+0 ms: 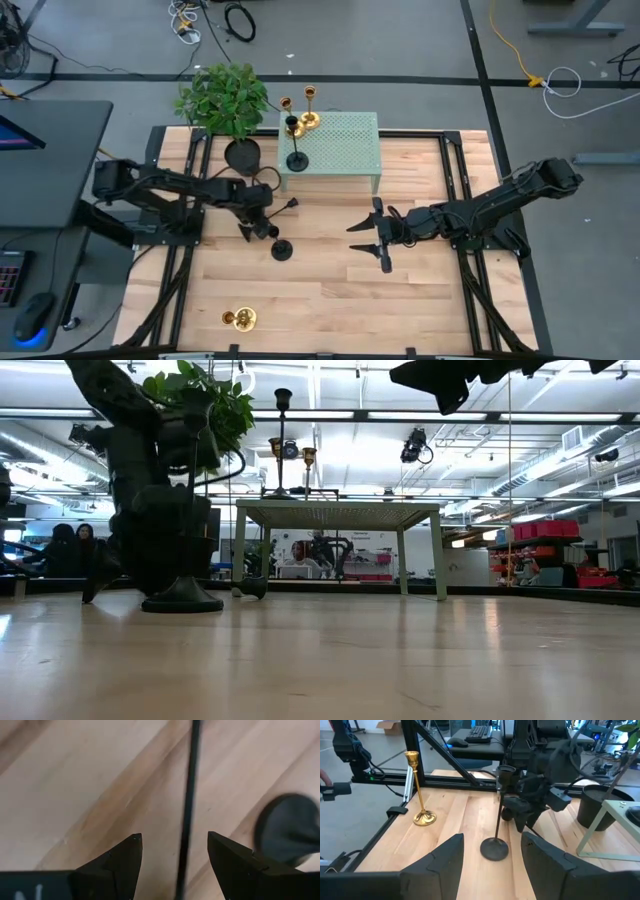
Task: Pick & Place candle stick holders
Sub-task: Put the top black candle holder on the shelf
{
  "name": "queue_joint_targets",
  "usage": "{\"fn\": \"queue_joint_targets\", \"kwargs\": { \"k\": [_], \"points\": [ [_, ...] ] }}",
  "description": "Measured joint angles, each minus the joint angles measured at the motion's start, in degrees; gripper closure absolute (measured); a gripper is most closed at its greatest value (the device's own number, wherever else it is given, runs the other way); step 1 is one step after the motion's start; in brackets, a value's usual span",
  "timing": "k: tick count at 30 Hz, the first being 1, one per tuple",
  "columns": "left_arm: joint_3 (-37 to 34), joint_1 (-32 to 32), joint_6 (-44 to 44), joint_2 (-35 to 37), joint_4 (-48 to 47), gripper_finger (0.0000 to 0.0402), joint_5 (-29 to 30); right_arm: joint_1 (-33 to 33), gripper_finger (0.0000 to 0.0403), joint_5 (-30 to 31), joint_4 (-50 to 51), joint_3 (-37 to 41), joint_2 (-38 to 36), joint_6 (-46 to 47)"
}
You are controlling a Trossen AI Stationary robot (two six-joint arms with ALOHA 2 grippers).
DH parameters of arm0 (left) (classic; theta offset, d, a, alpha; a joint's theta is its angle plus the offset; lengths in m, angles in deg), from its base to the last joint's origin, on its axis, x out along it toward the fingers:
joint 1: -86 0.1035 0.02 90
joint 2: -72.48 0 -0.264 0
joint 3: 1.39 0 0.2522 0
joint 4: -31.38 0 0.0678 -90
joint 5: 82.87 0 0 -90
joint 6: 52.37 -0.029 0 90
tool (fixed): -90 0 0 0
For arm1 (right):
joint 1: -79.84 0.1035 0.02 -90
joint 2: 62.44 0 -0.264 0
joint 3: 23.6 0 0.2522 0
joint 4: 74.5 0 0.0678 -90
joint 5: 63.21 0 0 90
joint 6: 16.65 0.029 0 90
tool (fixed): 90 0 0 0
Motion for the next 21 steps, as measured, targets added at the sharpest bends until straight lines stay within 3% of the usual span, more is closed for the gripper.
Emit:
{"fn": "queue_joint_targets", "kwargs": {
  "k": [10,21],
  "points": [
    [0.2,0.0,-0.1,-2.3,0.6,0.0226,-0.5,0.0,0.0204,0.0,0.5,0.0,0.0,0.9],
    [0.0,0.0,-0.1,-2.4,0.9,0.0319,-0.3,0.0,0.0204,0.0,0.9,0.0,0.0,1.8]
  ]
}}
